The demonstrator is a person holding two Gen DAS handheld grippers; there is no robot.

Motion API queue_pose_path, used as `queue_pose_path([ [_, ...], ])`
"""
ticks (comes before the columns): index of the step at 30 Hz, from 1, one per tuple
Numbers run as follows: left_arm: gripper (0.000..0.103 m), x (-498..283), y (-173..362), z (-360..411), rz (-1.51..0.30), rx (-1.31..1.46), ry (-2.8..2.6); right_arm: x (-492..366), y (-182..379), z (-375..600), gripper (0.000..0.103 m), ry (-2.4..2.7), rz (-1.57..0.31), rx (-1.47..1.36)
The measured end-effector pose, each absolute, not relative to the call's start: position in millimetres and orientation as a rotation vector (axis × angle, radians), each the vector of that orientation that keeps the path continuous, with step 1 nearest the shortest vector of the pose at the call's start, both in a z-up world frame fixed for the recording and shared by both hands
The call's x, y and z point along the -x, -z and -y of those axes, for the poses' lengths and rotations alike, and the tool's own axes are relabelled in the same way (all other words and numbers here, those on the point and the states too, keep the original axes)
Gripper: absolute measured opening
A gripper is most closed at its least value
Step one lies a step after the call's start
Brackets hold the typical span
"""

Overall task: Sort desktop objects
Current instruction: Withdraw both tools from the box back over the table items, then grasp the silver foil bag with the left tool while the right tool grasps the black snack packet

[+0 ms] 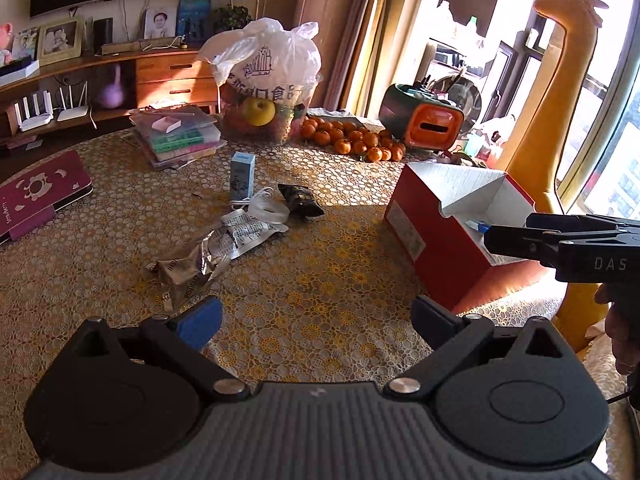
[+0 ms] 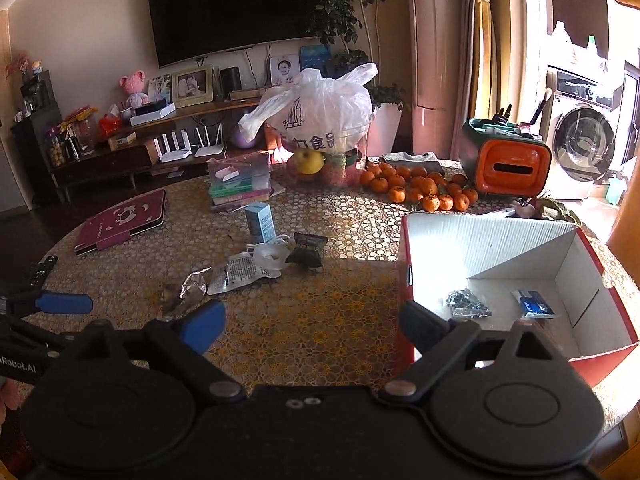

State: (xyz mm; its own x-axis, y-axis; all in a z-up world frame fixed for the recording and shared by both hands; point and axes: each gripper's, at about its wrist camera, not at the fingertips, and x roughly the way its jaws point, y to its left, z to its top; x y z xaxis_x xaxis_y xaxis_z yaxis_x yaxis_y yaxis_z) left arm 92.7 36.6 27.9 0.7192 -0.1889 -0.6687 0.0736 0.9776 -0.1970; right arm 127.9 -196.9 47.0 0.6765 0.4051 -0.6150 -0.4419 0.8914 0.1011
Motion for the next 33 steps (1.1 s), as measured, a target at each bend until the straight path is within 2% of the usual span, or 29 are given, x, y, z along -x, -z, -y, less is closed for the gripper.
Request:
queue_pose_path([
  [22, 0.101, -152, 16, -113, -0.804, 0.273, 0.009, -190, -8, 128, 0.092, -0.53, -0.708, 0.089],
  [33, 0.101, -197, 45, -132, -0.916, 0.419, 0.008, -242, 15, 109, 0.091, -0.514, -0.777, 0.062],
])
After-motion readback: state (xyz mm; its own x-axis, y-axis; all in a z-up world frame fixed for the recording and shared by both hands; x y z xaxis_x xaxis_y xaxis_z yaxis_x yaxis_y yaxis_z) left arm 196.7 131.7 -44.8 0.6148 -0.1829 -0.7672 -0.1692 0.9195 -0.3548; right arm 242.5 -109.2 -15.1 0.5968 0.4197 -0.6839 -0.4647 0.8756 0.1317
